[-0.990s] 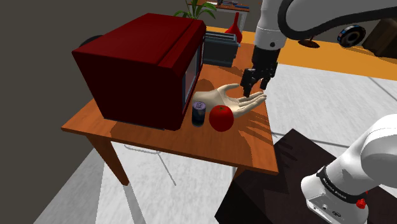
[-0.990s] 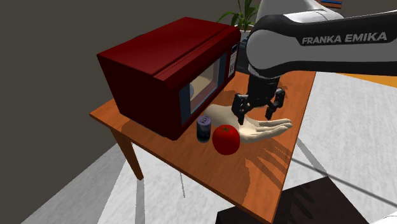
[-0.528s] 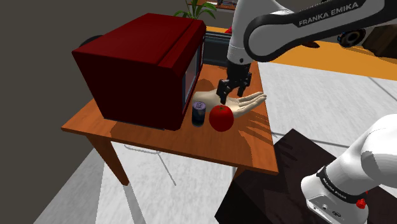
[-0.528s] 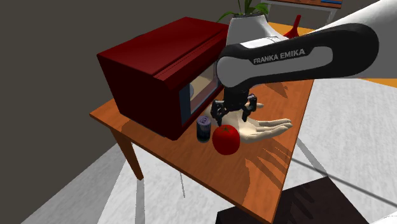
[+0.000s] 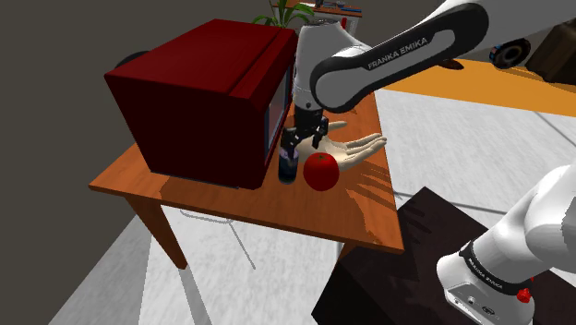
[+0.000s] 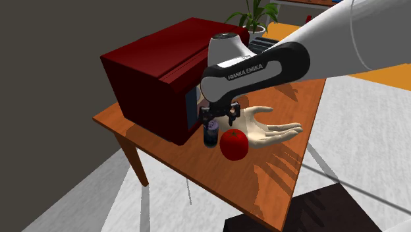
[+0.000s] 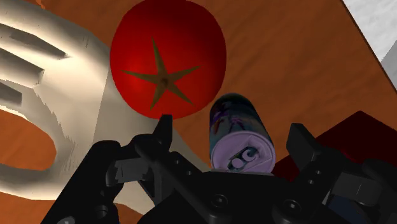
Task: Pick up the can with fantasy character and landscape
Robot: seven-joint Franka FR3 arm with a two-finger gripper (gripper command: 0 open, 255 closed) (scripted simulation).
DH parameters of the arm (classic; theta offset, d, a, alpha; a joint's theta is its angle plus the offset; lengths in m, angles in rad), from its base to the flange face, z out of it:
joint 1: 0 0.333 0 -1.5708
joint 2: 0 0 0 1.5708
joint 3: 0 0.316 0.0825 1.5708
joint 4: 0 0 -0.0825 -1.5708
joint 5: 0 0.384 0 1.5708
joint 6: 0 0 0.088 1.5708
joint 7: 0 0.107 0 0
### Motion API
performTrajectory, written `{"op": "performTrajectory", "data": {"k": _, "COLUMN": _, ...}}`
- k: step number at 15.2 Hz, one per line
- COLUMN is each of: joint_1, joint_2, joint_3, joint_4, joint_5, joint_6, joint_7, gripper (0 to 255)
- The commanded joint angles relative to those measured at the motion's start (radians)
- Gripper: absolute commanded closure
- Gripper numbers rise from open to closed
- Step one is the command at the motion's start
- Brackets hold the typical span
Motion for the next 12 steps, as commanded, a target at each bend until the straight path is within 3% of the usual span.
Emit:
{"op": "performTrajectory", "data": {"k": 1, "joint_1": 0.012, "joint_2": 0.087, "joint_3": 0.002, "joint_4": 0.068, "joint_5": -0.038, "joint_6": 0.024, "joint_7": 0.037, "gripper": 0}}
{"op": "performTrajectory", "data": {"k": 11, "joint_1": 0.025, "joint_2": 0.177, "joint_3": -0.009, "joint_4": 0.061, "joint_5": -0.078, "joint_6": 0.121, "joint_7": 0.066, "gripper": 0}}
{"op": "performTrajectory", "data": {"k": 12, "joint_1": 0.025, "joint_2": 0.175, "joint_3": -0.009, "joint_4": 0.059, "joint_5": -0.077, "joint_6": 0.121, "joint_7": 0.067, "gripper": 255}}
